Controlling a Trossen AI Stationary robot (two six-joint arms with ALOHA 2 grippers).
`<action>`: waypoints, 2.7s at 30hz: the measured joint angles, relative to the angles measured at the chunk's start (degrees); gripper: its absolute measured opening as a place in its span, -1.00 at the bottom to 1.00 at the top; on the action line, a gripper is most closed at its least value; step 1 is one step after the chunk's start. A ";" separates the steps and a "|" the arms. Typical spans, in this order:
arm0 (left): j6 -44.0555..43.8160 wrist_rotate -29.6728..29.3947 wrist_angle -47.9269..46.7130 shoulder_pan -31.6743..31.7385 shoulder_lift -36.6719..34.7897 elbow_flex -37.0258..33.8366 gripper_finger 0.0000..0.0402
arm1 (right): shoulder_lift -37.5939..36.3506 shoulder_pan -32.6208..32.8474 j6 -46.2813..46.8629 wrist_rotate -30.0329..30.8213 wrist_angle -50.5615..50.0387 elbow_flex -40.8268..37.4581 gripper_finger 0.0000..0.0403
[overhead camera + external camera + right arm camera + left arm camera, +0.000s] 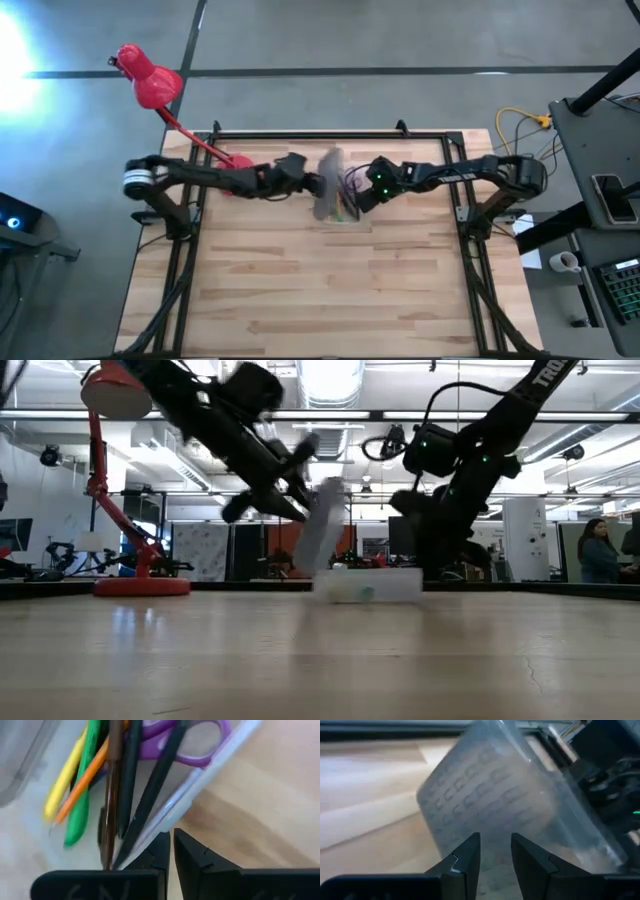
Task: Pick & place school supplies into a supply box
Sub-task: Close the supply box, then return to Home Position
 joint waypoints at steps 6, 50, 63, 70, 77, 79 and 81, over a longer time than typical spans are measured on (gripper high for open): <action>0.46 8.86 -0.20 -0.87 15.47 10.29 -0.54 | -3.62 0.64 -2.74 -3.81 -0.94 -0.27 -0.91; 2.08 19.33 -13.83 -3.13 22.68 15.51 -0.54 | -14.52 8.32 16.21 -0.44 -6.45 -7.16 -0.91; 7.59 6.78 -15.06 -6.21 5.31 14.58 -0.54 | -20.80 11.14 4.18 7.69 -3.96 -2.75 -0.91; 8.58 -0.64 -16.30 -13.81 -13.61 4.98 -0.54 | -37.79 16.53 -9.39 12.30 -4.05 -1.46 -0.91; 3.15 -0.89 -14.24 -19.54 -35.46 -9.17 -0.54 | -52.72 18.65 -9.85 6.85 -3.72 -1.38 -0.91; 5.45 -0.87 -7.14 -21.90 -41.17 -14.65 -0.54 | -55.92 19.86 -12.08 5.33 -3.61 -1.53 -0.91; 13.44 -0.99 4.74 -26.01 -45.10 -22.81 -0.54 | -58.29 21.82 -14.78 1.89 -5.07 -2.89 -0.91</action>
